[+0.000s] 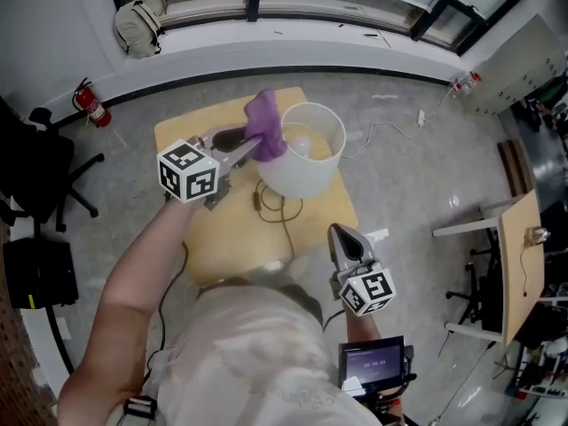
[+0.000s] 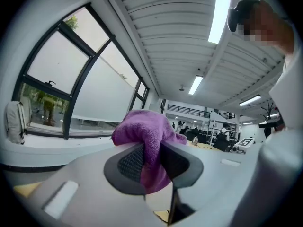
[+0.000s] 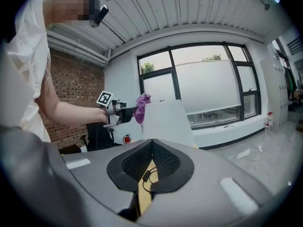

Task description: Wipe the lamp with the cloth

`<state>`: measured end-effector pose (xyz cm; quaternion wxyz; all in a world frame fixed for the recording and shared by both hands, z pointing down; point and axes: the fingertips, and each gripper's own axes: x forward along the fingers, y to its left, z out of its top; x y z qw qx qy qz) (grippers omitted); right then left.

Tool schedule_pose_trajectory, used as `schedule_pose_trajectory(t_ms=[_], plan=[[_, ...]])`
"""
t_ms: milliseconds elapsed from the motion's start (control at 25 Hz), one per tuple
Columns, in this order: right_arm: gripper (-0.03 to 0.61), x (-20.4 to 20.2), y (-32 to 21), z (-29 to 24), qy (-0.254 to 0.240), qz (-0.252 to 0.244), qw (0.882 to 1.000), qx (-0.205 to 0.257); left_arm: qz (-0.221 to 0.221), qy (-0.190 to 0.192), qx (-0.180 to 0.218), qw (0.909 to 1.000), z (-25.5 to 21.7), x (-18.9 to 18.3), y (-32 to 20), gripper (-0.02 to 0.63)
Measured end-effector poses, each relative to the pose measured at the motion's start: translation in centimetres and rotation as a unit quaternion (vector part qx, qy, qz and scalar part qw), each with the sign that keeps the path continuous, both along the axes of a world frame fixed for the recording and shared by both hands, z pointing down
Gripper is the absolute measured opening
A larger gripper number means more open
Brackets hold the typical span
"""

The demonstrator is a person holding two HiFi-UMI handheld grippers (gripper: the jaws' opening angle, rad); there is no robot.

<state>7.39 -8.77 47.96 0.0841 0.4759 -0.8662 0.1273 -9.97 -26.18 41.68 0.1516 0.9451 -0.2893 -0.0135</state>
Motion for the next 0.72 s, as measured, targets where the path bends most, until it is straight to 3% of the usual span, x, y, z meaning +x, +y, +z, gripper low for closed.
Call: schedule_pose_trajectory(t_ms=[200,400,720], plan=[[0.014,0.9,0.2,-0.2,0.001,0.011,1.000,0.002,-0.007,-0.049,0.017,0.9987,-0.1,0.9,-1.5,0.092],[0.014,1.8,0.6,-0.1,0.003,0.024,1.000,-0.001,-0.029,-0.062,-0.006,0.9977,1.6,0.7,-2.7,0.092],[0.015,2.4,1.4,0.1,0.001,0.041,0.999,-0.004,-0.056,-0.120,-0.034,0.9906,6.2,0.2,-3.5,0.092]])
